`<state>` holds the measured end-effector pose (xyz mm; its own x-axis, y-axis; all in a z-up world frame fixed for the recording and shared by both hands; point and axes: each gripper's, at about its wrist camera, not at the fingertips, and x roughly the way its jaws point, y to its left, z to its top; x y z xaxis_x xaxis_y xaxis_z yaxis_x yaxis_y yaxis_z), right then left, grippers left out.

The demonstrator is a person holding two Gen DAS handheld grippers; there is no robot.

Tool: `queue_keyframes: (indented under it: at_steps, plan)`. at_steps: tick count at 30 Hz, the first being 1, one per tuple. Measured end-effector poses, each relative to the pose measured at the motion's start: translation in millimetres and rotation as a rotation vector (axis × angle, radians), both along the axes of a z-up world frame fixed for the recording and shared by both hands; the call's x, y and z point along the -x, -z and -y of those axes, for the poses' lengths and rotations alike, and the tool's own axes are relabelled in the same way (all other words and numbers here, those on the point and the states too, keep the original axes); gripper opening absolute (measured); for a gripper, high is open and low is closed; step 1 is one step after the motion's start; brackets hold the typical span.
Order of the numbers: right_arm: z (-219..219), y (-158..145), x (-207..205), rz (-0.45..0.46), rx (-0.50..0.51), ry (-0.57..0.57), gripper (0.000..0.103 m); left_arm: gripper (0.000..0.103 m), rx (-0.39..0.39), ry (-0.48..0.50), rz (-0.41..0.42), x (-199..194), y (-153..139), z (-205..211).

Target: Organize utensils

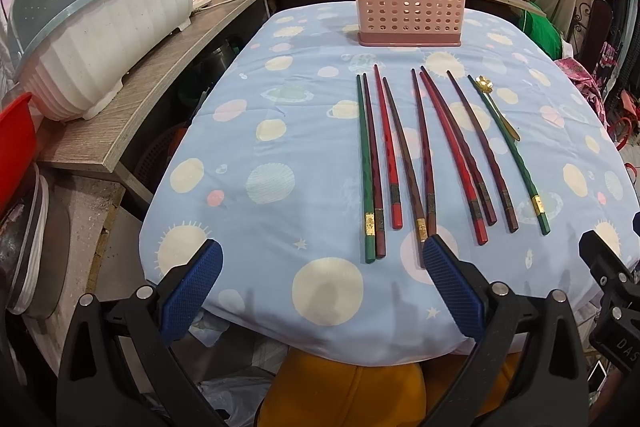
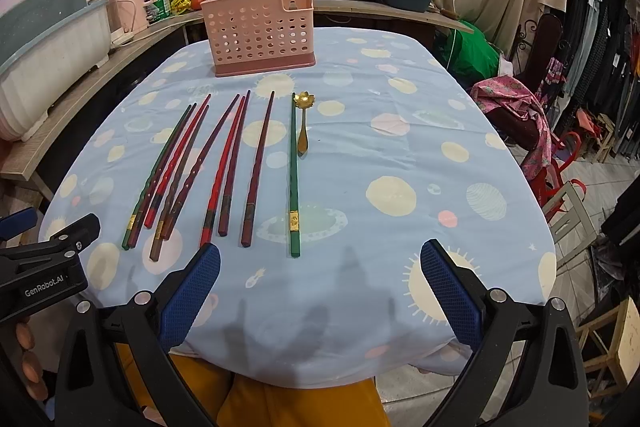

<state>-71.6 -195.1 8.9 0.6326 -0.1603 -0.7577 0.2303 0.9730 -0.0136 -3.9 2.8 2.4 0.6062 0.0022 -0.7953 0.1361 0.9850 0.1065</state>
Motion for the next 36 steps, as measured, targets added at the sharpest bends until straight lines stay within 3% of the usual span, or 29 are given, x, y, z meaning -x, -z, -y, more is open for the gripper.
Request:
queue_keyframes:
  at_steps: [36]
  plan:
    - [1.4, -1.7, -2.0, 0.004, -0.002, 0.001, 0.096, 0.096, -0.012, -0.002, -0.001, 2.0, 1.2, -0.9]
